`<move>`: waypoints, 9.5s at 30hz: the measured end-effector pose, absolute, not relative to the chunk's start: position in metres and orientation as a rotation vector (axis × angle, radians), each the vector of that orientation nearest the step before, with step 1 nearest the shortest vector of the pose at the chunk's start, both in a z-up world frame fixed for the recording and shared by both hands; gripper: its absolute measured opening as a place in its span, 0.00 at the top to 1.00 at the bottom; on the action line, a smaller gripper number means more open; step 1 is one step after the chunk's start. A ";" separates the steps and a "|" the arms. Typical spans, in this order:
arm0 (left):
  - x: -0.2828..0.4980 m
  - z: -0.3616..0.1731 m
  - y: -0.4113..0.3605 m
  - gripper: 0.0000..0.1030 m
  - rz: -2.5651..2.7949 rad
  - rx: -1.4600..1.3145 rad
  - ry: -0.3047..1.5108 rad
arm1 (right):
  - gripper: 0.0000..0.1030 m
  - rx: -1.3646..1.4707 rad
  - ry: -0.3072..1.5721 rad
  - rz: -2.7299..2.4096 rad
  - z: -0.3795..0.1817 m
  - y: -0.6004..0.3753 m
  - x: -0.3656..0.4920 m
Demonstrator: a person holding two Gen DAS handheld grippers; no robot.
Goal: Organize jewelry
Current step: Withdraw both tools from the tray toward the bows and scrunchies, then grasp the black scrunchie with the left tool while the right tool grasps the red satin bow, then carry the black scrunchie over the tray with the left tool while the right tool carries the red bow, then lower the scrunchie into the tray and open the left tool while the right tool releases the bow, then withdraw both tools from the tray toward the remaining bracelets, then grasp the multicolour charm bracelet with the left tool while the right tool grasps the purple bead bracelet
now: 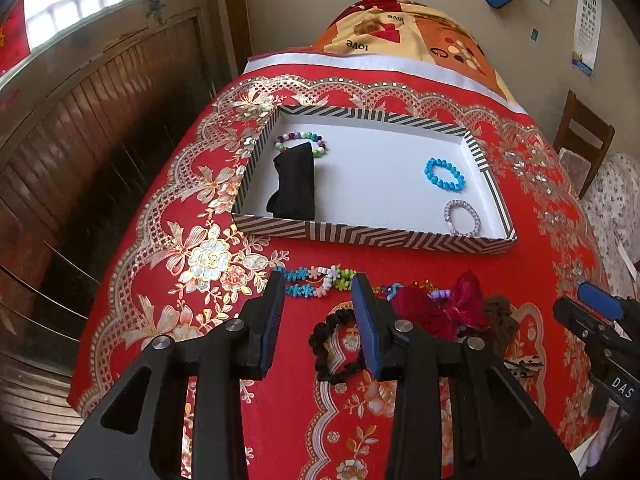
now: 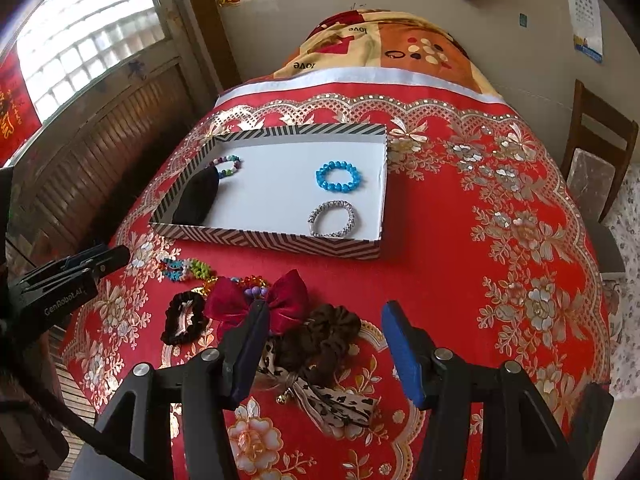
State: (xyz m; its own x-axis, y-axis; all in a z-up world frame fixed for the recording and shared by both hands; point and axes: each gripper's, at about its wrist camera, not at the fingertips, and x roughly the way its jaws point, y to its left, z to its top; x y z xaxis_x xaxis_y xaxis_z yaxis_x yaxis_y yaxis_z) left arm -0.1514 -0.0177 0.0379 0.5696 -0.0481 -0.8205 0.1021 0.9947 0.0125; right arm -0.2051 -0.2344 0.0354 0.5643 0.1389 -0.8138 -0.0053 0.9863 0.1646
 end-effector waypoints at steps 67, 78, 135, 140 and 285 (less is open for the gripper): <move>-0.106 -0.064 -0.002 0.80 -0.170 0.057 1.235 | 0.50 0.338 1.255 0.323 -0.047 -0.185 -0.149; -0.106 -0.063 0.003 0.80 -0.178 0.035 1.239 | 0.50 0.374 1.209 0.249 -0.047 -0.183 -0.119; 0.047 0.034 -0.045 0.94 -0.306 0.018 1.085 | 0.84 0.319 0.971 0.227 0.042 -0.239 -0.028; 0.073 0.022 -0.048 0.94 -0.306 -0.012 1.118 | 0.84 0.306 0.989 0.228 0.035 -0.231 -0.005; -0.056 -0.060 0.024 0.65 -0.072 -0.013 1.243 | 0.78 -0.033 1.105 0.245 -0.057 -0.189 -0.127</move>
State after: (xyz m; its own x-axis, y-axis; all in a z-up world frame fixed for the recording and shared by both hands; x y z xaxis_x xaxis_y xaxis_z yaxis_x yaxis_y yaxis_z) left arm -0.0558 0.0244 -0.0599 0.3197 -0.0618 -0.9455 0.0479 0.9976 -0.0490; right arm -0.1266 -0.1889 -0.0569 0.4249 0.1795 -0.8872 -0.2124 0.9726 0.0950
